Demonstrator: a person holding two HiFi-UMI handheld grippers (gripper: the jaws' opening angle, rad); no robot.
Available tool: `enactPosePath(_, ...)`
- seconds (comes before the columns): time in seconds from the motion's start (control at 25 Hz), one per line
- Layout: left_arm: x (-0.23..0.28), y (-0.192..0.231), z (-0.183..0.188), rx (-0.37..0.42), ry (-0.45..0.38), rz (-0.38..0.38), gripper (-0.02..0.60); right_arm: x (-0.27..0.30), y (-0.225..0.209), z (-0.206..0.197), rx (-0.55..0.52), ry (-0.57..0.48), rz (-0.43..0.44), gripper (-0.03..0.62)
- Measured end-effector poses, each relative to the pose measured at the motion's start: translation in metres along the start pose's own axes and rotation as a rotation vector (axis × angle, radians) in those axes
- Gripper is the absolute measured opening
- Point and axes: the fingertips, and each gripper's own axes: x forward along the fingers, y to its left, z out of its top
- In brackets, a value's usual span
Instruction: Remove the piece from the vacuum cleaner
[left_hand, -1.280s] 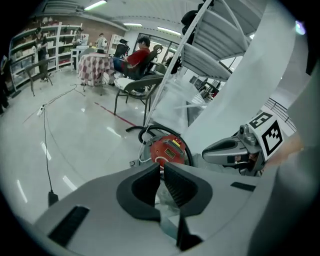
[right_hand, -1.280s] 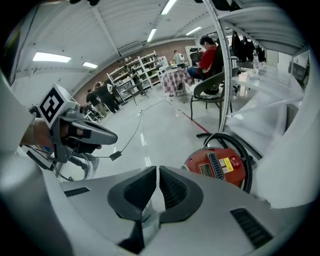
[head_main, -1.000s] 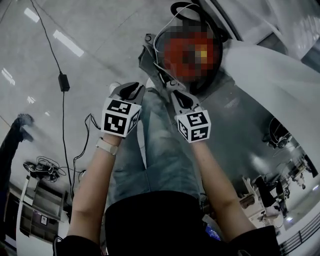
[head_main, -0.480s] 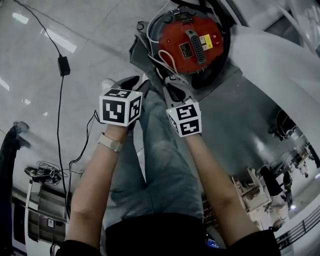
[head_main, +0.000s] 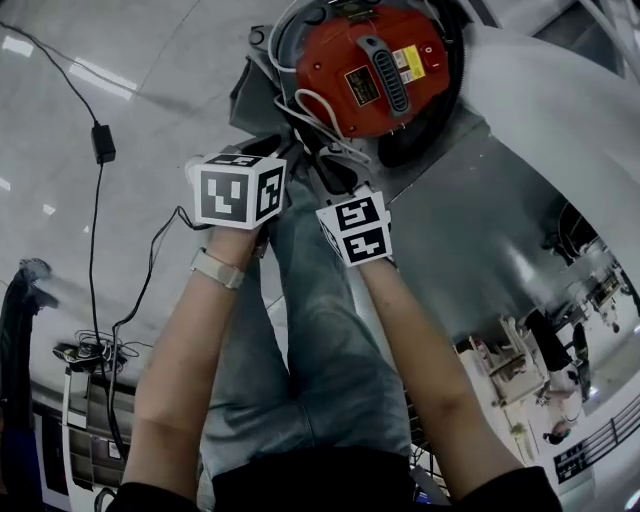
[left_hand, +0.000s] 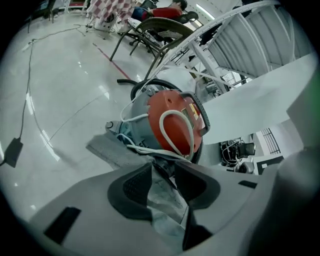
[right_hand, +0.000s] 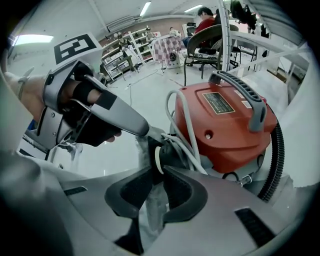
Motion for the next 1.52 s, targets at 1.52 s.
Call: enactPosePath(1.52,0.037,0.017,-0.004,-0.125,0.041,-0.039,0.074,0.023,0.014,-0.011,0.069,-0.002,-0.014,0.054)
